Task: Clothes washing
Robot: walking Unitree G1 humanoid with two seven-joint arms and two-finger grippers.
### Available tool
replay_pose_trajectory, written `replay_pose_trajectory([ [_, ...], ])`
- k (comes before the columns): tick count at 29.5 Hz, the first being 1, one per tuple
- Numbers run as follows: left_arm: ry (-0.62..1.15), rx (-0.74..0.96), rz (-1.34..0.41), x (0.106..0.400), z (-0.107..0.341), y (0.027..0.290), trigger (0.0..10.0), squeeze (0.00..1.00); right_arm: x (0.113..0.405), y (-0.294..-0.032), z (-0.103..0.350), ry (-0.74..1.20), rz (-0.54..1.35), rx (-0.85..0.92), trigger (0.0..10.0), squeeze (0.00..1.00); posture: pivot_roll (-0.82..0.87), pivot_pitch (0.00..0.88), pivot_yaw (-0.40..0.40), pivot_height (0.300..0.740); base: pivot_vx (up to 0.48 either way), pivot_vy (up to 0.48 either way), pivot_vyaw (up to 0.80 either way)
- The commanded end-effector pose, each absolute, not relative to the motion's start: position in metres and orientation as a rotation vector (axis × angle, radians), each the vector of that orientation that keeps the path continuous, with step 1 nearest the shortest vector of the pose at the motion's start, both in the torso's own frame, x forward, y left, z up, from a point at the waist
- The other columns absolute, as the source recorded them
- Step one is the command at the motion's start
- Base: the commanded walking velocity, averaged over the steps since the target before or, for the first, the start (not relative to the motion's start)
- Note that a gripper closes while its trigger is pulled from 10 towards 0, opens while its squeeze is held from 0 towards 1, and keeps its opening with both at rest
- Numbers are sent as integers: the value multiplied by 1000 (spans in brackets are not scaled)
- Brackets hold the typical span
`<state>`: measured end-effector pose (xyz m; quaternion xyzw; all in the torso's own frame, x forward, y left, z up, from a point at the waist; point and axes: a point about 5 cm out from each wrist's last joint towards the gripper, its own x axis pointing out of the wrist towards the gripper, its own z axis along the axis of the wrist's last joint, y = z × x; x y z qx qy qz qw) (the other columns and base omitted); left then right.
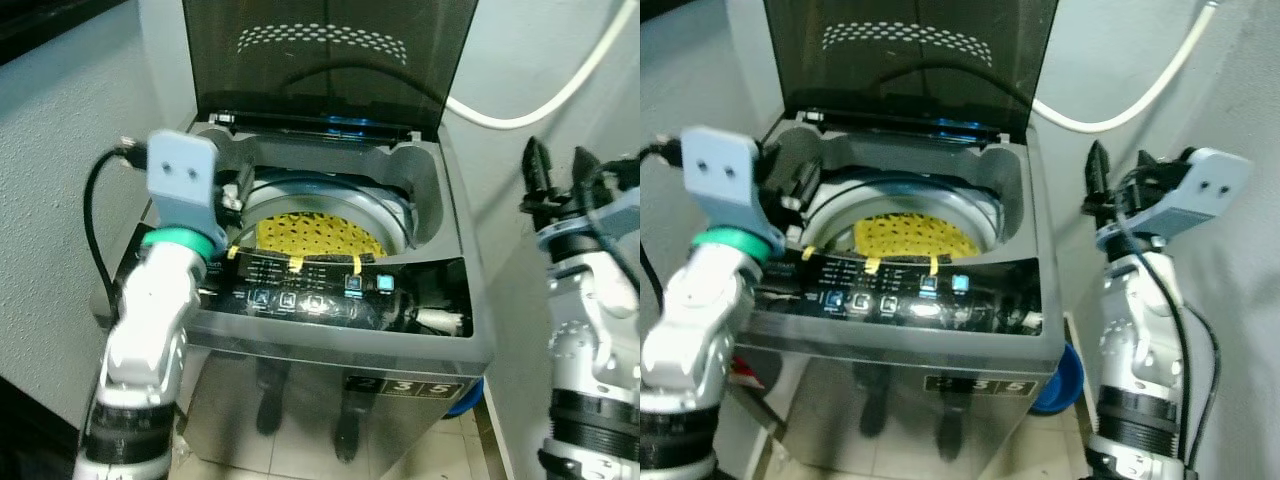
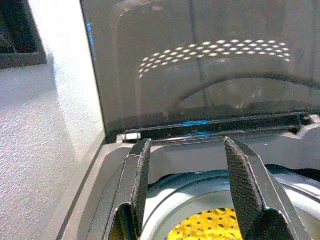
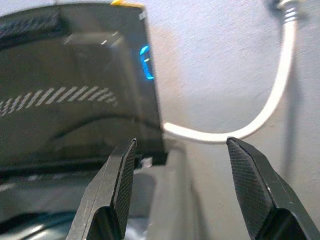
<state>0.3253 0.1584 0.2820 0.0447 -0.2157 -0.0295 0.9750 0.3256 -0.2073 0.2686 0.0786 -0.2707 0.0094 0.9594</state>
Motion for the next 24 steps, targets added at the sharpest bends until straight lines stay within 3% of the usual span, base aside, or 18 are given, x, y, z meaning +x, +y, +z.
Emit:
replay_pose_trajectory([
  [1, -418, 85, -42, 332, 281, 164, 10000, 0, 325, -190, 264, -540, 65, 146, 10000, 0, 14, 45, 60, 740, 0, 0, 0],
  [8, -434, 62, -24, 341, 285, 166, 10000, 0, 330, -150, 258, -504, 160, 174, 10000, 0, 9, 33, 36, 740, 0, 0, 0],
  [16, -436, 50, -21, 341, 282, 164, 10000, 0, 332, -142, 260, -506, 173, 186, 10000, 0, 12, 37, 21, 740, 0, 0, 0],
  [24, -442, 62, -18, 340, 281, 164, 10000, 0, 330, -137, 257, -494, 178, 176, 10000, 0, 15, 51, 21, 740, -379, 0, 0],
])
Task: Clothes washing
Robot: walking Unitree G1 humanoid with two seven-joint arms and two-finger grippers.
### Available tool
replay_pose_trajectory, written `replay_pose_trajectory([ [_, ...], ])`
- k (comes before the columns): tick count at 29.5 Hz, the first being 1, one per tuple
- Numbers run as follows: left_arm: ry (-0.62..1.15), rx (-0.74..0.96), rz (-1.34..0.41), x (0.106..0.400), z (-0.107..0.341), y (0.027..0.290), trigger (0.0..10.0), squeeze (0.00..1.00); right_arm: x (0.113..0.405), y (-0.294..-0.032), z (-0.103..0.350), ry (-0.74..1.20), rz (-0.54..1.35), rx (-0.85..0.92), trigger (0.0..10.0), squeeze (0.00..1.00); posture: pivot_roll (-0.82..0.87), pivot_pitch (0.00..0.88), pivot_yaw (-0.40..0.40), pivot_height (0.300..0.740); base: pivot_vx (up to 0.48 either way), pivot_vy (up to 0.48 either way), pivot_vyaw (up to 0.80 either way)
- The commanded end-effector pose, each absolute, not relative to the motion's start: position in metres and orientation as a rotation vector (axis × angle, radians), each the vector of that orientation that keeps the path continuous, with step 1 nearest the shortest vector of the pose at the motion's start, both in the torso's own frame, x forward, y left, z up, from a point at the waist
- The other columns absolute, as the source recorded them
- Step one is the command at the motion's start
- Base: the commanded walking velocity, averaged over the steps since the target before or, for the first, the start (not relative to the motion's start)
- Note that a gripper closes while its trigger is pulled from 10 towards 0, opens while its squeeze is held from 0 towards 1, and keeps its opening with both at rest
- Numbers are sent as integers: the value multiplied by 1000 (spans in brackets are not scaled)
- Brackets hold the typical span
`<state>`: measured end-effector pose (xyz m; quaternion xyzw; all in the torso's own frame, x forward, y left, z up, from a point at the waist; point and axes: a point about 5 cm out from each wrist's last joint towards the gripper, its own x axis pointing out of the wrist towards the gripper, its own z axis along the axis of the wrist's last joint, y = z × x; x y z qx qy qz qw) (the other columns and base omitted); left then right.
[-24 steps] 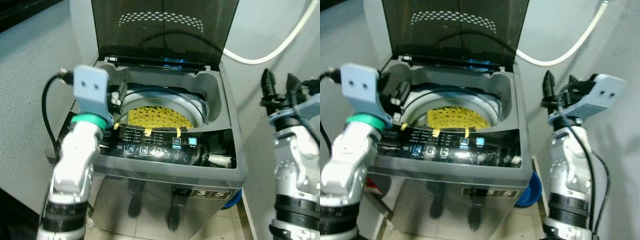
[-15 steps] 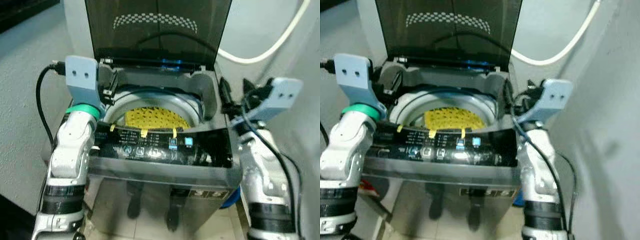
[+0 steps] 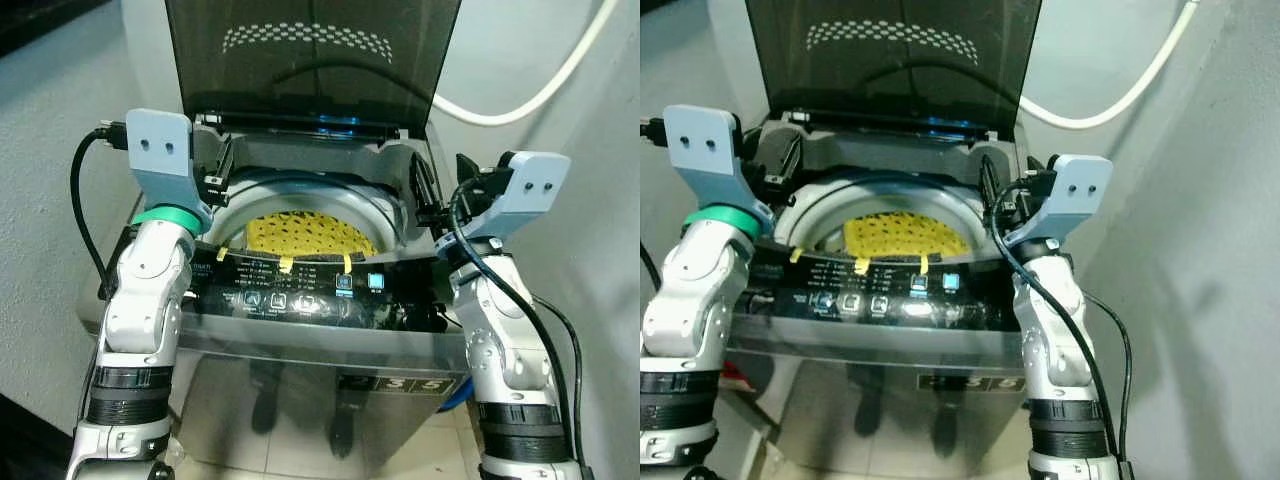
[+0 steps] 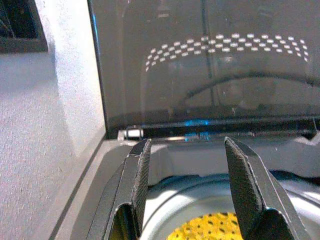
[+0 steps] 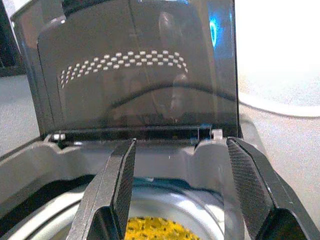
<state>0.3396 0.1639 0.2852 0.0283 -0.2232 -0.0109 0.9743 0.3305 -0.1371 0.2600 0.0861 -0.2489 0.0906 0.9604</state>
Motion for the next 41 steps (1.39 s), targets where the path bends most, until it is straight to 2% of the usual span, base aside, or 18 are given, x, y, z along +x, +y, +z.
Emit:
replay_pose_trajectory([
  [1, -442, 62, -18, 340, 281, 164, 10000, 0, 330, -137, 257, -494, 178, 176, 10000, 0, 15, 51, 21, 740, -375, 0, 0],
  [23, -452, 63, -22, 341, 281, 160, 10000, 0, 332, -135, 255, -483, 187, 88, 10000, 0, 16, 51, 19, 740, -385, 0, 0],
  [27, -452, 60, -22, 341, 281, 159, 10000, 0, 332, -133, 254, -479, 201, 64, 10000, 0, 15, 51, 18, 740, 0, 0, 0],
  [38, -442, 42, -56, 340, 278, 148, 10000, 0, 332, -127, 251, -480, 241, 9, 10000, 0, 17, 51, 13, 740, 0, 0, 799],
  [41, -419, 46, -95, 338, 269, 136, 10000, 0, 331, -122, 244, -460, 295, -11, 10000, 0, 17, 50, 13, 740, 0, 0, 800],
])
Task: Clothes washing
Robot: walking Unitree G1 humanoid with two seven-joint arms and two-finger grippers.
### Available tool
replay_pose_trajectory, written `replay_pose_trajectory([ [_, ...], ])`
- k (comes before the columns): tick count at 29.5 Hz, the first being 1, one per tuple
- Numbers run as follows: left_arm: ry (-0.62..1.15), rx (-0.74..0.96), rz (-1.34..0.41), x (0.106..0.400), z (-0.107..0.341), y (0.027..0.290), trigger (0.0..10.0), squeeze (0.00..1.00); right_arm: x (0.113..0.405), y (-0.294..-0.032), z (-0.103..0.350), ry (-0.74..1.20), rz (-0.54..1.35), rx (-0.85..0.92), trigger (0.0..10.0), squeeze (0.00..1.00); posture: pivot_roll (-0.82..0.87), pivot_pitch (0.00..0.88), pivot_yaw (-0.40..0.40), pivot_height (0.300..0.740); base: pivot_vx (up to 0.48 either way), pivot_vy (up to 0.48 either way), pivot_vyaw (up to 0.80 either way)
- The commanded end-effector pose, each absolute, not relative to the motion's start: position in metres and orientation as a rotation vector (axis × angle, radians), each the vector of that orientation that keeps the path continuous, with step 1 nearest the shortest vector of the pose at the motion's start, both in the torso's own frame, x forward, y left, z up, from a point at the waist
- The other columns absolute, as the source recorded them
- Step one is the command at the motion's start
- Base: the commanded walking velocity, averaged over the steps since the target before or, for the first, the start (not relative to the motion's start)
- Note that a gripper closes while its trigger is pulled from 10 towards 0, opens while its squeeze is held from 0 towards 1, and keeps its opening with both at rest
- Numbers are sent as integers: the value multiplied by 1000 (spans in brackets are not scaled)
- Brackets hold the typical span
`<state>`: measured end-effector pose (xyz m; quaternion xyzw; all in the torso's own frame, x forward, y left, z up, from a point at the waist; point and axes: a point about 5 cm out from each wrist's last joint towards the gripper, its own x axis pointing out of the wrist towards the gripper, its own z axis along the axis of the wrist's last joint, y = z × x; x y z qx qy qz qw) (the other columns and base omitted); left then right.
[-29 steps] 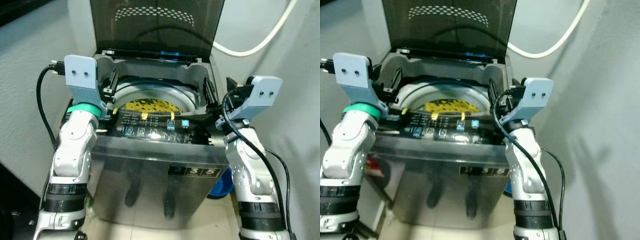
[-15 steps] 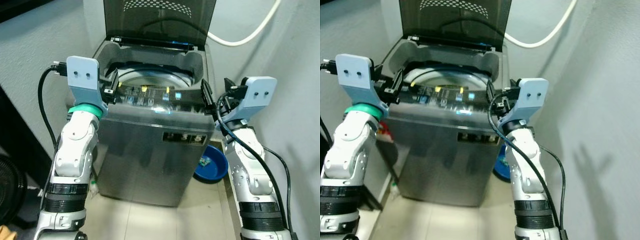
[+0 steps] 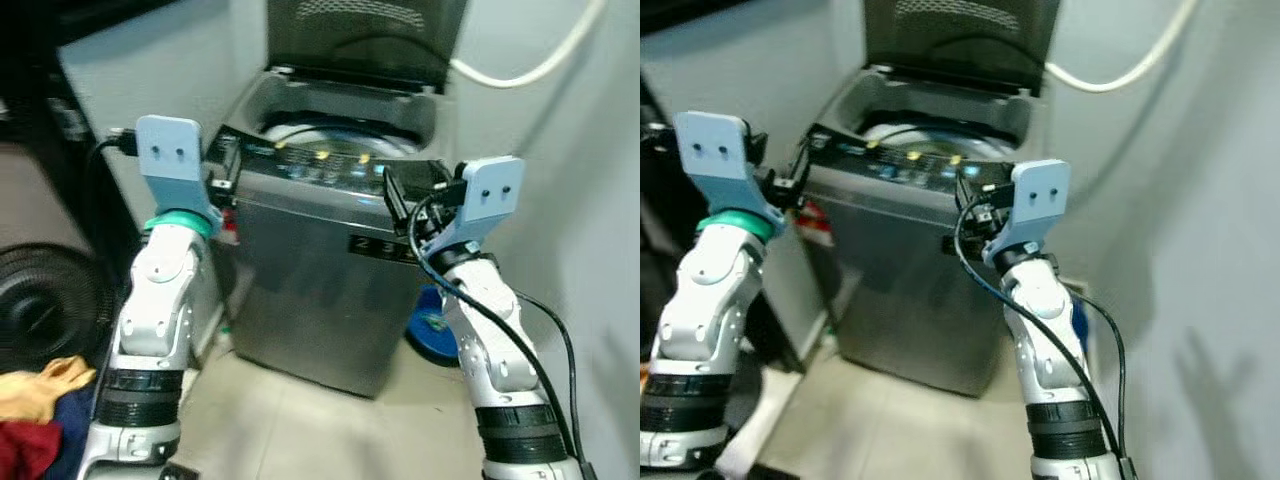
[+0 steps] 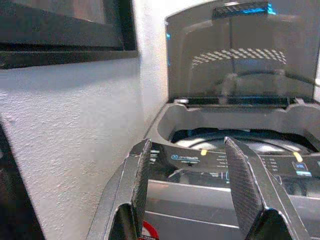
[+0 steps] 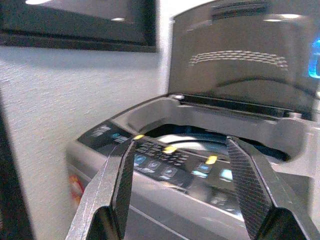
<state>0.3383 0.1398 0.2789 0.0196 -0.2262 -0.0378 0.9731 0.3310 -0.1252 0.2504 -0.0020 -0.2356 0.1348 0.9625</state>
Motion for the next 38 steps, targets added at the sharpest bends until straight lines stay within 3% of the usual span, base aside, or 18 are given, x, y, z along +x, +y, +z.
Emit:
replay_pose_trajectory([
  [1, -419, 46, -95, 338, 269, 136, 10000, 0, 331, -122, 244, -460, 295, -11, 10000, 0, 17, 50, 13, 740, 0, 0, 800],
  [4, -351, 77, -149, 333, 245, 122, 10000, 0, 332, -125, 227, -411, 288, -12, 10000, 0, 16, 51, 15, 740, 0, 0, 788],
  [14, -196, 114, -218, 322, 197, 112, 10000, 0, 332, -138, 206, -341, 231, 16, 10000, 0, 13, 56, 24, 740, 0, 0, 788],
  [38, -181, 125, -204, 320, 191, 115, 10000, 0, 333, -136, 203, -346, 242, 19, 10000, 0, 13, 57, 27, 740, 0, 0, 788],
])
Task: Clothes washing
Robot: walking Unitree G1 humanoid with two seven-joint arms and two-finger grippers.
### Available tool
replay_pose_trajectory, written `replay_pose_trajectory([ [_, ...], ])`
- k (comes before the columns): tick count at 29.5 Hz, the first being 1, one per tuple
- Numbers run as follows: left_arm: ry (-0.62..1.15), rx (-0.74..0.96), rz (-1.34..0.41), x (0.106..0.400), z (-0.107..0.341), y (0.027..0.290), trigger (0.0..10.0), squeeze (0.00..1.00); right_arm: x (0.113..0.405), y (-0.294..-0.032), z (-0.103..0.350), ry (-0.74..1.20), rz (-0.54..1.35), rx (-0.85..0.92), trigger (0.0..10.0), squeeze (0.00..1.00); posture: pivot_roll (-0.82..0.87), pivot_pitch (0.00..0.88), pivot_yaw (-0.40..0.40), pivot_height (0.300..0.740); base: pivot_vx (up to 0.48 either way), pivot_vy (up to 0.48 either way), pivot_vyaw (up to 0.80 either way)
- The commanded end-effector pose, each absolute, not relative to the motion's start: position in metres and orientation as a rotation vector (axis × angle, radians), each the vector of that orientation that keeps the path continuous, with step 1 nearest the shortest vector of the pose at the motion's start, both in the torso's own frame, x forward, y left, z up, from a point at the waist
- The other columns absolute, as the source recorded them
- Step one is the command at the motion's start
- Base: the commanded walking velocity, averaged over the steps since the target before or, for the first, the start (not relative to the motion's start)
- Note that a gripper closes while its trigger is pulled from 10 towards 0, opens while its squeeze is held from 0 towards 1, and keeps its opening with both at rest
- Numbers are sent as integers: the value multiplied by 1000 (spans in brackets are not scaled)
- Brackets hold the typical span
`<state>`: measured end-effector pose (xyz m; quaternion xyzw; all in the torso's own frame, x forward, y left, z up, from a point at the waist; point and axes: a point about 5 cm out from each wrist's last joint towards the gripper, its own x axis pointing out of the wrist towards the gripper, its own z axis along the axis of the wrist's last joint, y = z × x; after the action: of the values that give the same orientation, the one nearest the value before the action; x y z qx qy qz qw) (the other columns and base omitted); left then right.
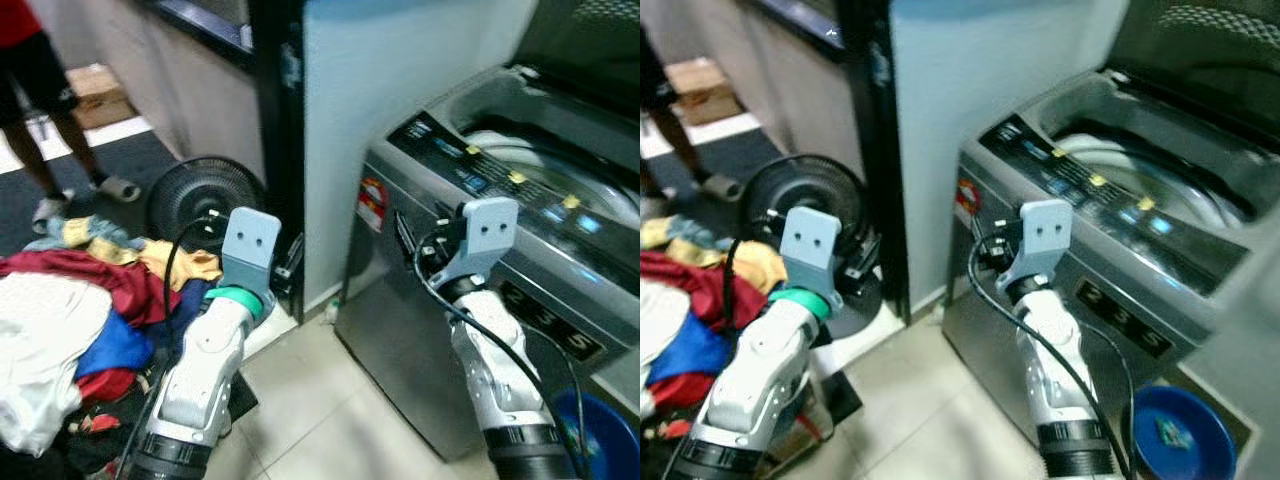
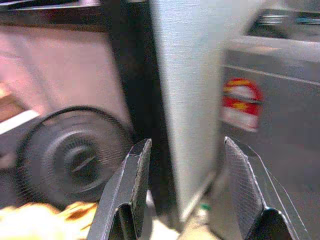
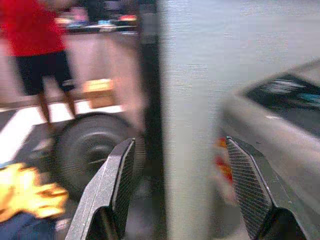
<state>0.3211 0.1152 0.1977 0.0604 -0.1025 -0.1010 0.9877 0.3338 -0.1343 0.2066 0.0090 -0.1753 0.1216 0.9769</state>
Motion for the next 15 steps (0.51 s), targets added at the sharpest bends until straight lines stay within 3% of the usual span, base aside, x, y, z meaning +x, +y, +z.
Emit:
replay_pose_trajectory([
  [1, -180, 127, -199, 320, 191, 116, 10000, 0, 333, -136, 203, -346, 243, 19, 10000, 0, 13, 57, 27, 740, 0, 0, 788],
  [15, -207, 136, -178, 321, 195, 117, 10000, 0, 333, -133, 203, -352, 254, 13, 10000, 0, 16, 59, 24, 740, 0, 0, 786],
])
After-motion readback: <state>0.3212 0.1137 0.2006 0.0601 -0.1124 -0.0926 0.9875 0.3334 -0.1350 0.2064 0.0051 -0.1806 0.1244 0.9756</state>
